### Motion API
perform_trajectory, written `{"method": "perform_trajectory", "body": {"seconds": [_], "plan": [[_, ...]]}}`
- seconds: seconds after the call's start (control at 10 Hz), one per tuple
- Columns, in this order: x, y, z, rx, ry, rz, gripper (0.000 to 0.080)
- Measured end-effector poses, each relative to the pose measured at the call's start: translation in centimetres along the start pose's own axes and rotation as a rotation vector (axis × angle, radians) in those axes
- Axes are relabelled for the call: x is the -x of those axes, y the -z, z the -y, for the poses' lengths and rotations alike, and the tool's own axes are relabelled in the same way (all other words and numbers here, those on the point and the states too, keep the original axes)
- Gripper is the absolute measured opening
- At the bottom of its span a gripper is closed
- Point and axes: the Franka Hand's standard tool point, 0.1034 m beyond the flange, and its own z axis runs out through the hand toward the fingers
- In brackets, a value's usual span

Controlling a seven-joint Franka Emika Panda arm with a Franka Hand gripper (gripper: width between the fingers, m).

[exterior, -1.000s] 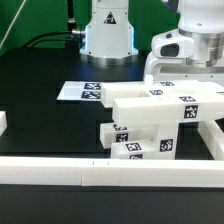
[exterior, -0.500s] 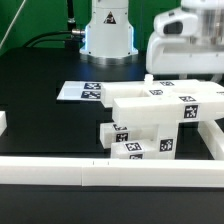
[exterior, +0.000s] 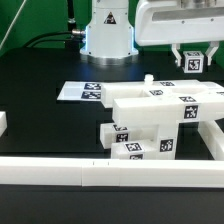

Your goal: Assemble chair

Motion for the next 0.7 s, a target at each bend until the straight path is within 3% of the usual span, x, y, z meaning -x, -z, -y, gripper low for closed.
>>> {"method": "perform_trajectory", "body": {"seconds": [0.3, 0.5, 0.7], "plan": [[-0.1, 0.1, -0.3, 0.0, 0.034, 0.001, 0.0275], [-4.1, 2.8, -2.8, -0.012, 0.149, -0.025, 0.0275], [-6.1, 3.7, -4.1, -0.021, 0.183, -0.012, 0.0275]]}}
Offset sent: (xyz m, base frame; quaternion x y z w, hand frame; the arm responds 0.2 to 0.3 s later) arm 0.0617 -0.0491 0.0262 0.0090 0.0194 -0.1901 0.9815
